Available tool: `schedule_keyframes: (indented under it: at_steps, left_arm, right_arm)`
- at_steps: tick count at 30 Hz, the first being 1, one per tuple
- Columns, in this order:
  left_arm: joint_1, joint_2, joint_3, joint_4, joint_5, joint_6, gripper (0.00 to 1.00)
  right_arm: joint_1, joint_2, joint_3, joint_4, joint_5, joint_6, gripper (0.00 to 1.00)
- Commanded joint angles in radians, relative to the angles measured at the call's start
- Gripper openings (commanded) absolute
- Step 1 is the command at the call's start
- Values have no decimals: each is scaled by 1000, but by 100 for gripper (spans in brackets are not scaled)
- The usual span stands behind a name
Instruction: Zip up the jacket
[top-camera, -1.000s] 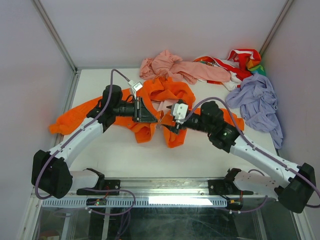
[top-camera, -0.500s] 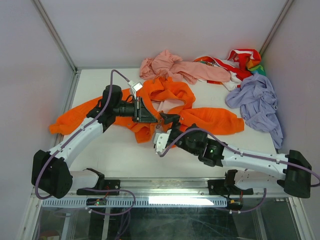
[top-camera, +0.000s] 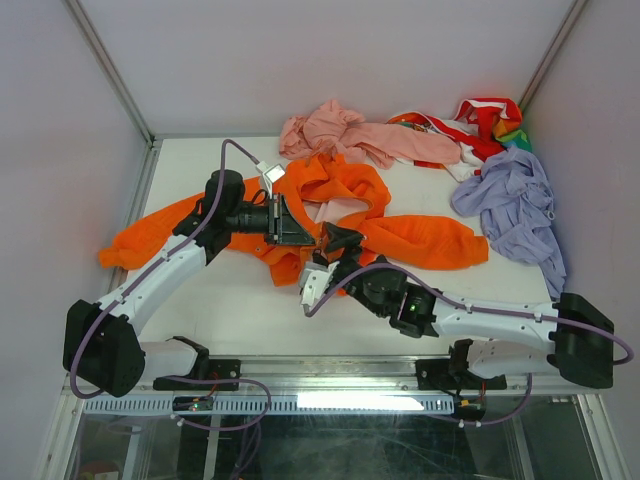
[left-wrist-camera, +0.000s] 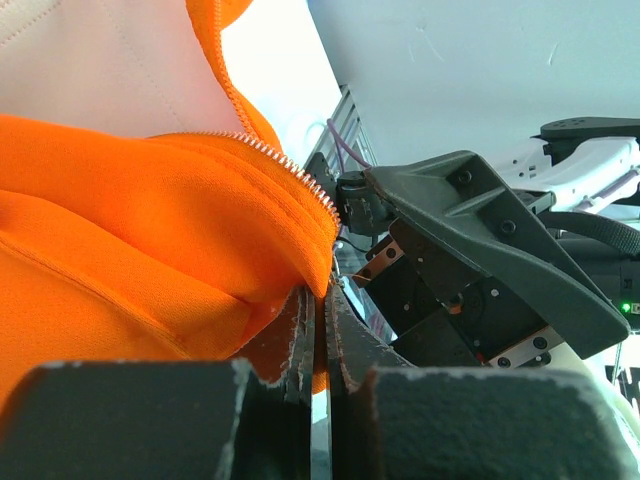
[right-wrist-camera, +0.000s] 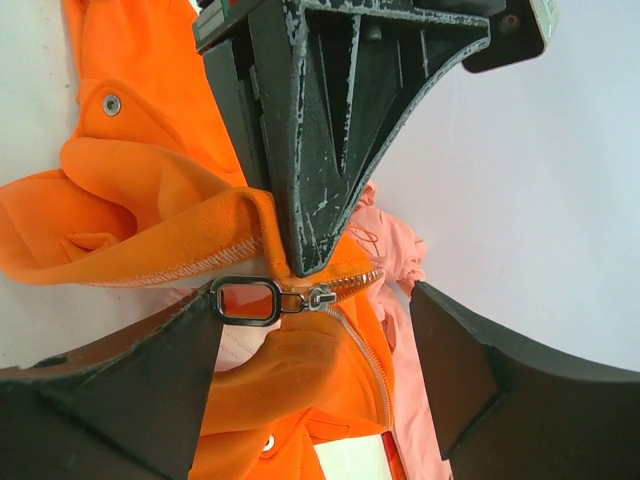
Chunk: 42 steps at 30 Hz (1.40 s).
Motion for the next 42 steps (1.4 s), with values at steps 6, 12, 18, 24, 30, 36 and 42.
schedule_keyframes:
  at_steps: [6,12,18,24,30,36,42]
  left_arm:
    - [2,-25,0,12,26,-20,0]
    - [1,-33,-4,-7,17,-10,0]
    - [2,-43,-12,-17,17,-7,0]
    - [2,-56,-16,-21,19,-4,0]
    - [1,-67,-28,-31,15,1,0]
    - [2,-70,-30,-38,6,14,0]
    - [2,-68,-26,-40,6,23,0]
  right_arm:
    - [6,-94,61,-72,-1,12,74]
    - [7,-122,86,-140,-80,139,54]
    - [4,-126,104,-153,-100,177,41]
    - [-9,-119,124,-189,-125,207,31]
    - [-27,-109,164,-234,-182,261,25]
    - [-67,-101,207,-296,-258,333,22]
    - [-108,-79,241,-352,-311,385,9]
